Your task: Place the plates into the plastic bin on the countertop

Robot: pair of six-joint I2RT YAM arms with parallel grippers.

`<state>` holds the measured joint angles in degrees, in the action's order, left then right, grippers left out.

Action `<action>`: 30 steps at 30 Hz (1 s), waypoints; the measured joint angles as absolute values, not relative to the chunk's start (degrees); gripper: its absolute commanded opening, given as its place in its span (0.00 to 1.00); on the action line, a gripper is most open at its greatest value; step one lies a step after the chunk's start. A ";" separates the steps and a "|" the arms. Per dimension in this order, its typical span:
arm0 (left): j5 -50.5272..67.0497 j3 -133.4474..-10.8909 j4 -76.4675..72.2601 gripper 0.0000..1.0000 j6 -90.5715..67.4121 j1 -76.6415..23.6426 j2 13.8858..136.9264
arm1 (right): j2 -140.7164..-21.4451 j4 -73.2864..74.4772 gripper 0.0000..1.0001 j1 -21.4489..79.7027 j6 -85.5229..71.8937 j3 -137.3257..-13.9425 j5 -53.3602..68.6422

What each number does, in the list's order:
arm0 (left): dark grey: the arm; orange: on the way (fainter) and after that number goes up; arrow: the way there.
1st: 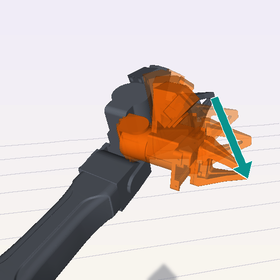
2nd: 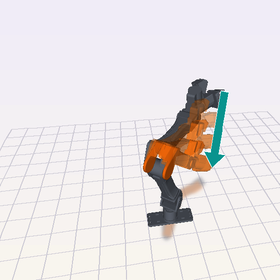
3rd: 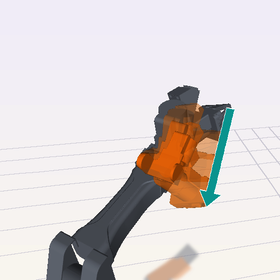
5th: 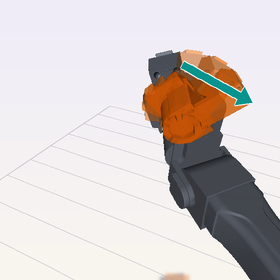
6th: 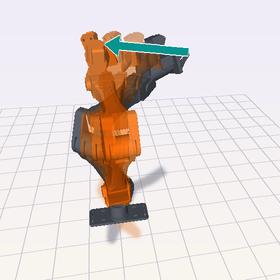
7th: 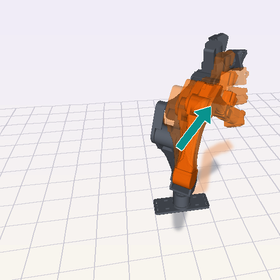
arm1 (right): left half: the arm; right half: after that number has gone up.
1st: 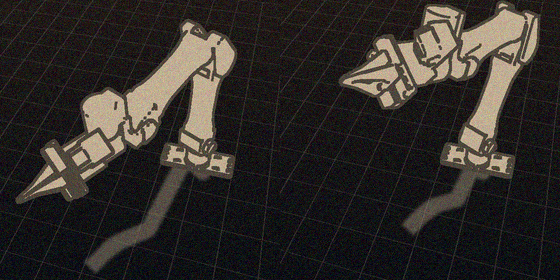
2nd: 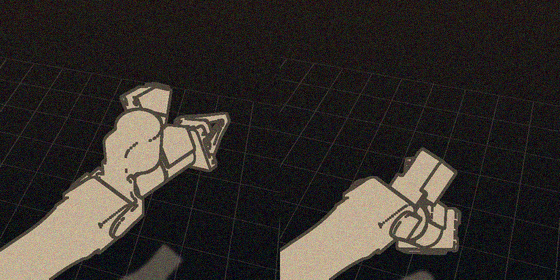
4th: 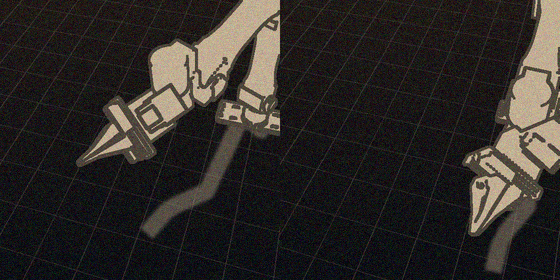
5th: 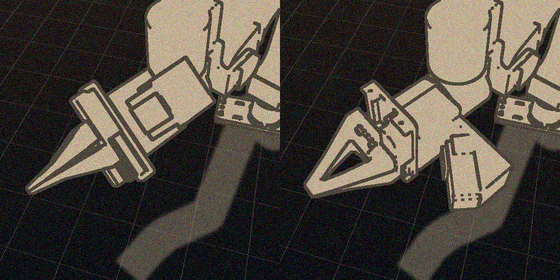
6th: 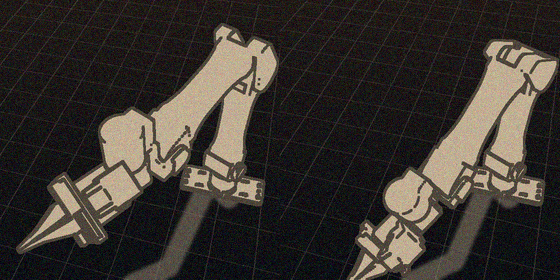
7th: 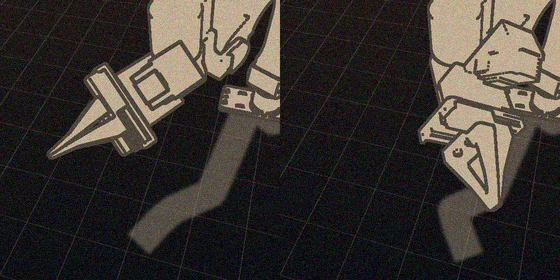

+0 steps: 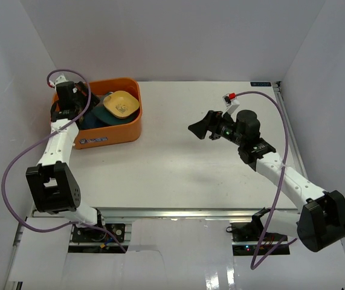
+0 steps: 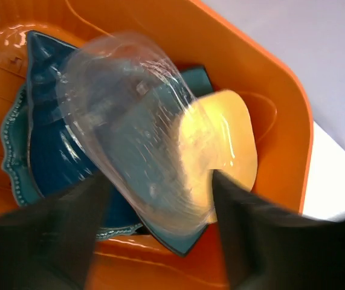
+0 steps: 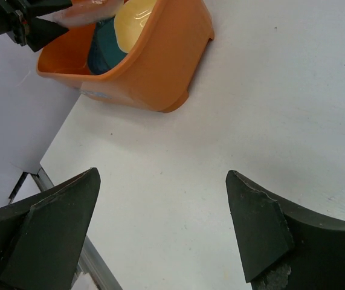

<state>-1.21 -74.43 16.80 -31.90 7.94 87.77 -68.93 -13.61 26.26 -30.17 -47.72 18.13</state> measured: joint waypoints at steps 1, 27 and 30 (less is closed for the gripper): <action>-1.17 -74.43 16.93 0.88 -32.03 7.70 87.90 | -68.66 -13.30 0.90 26.26 -29.87 -47.68 18.09; 39.29 -57.47 3.62 0.98 -29.74 -14.81 57.71 | -39.77 1.67 0.90 26.26 -19.38 -47.94 -7.92; 40.66 -56.77 4.95 0.98 -28.25 -14.57 54.68 | -31.42 1.45 0.90 26.26 -18.46 -47.00 -15.03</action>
